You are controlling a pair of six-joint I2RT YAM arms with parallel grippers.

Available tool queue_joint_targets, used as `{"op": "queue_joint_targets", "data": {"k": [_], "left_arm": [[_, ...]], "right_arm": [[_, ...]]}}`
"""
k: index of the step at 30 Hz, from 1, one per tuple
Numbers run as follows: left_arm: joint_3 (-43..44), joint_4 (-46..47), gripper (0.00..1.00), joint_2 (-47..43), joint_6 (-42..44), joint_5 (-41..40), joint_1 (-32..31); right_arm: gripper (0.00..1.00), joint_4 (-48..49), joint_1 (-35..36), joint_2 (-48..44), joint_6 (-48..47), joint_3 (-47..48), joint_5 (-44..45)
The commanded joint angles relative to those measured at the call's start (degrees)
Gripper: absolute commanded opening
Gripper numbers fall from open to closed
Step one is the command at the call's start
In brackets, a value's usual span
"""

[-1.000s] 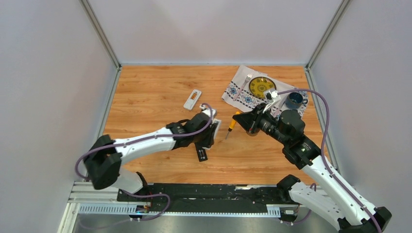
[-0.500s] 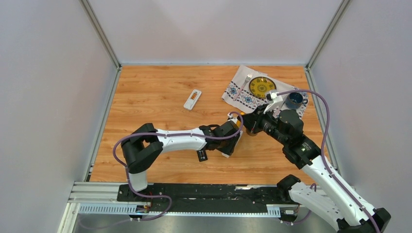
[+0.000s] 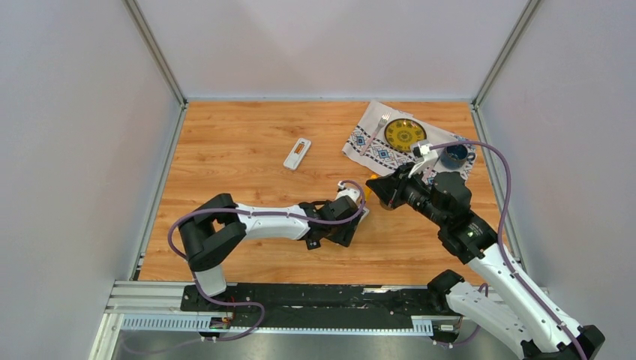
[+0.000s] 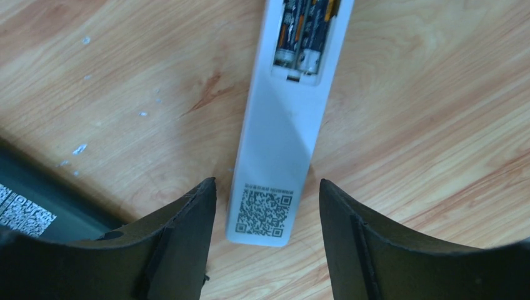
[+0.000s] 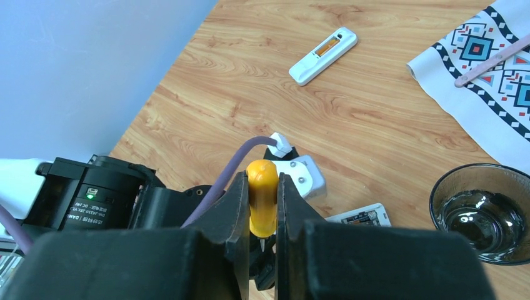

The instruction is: Unload the batteries from the remote control

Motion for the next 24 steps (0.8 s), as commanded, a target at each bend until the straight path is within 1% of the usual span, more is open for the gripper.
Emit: {"op": "queue_joint_targets", "data": {"k": [1, 6, 11, 12, 16, 17, 19, 24], "left_arm": [[-3.75, 3.03, 0.71, -4.21, -2.04, -1.87, -0.09], [-8.50, 3.56, 0.72, -6.68, -4.33, -3.90, 0.09], [-14.91, 5.40, 0.72, -11.59, -6.70, -4.60, 0.53], [-15.79, 5.40, 0.74, -12.91, -7.31, -4.60, 0.70], [-20.97, 3.56, 0.74, -16.77, -9.07, -5.74, 1.49], [-22.12, 3.64, 0.77, -17.74, -9.60, -6.00, 1.67], [-25.45, 4.87, 0.77, -20.72, -9.87, -6.09, 1.93], [-30.03, 2.86, 0.82, -27.67, -9.78, -8.20, 3.95]], "right_arm": [[0.00, 3.34, 0.34, -0.76, 0.18, 0.39, -0.37], [0.00, 3.43, 0.25, -0.85, 0.18, 0.13, -0.19], [0.00, 3.34, 0.25, -1.11, -0.08, -0.13, 0.24], [0.00, 3.43, 0.25, -1.20, -0.17, -0.22, 0.42], [0.00, 3.34, 0.16, -1.11, -0.43, -0.40, 0.68], [0.00, 3.34, 0.08, -1.11, -0.52, -0.40, 0.77], [0.00, 3.52, 0.16, -1.02, -0.61, -0.57, 1.04], [0.00, 3.69, 0.08, -0.67, -0.78, -0.75, 1.04]]}}
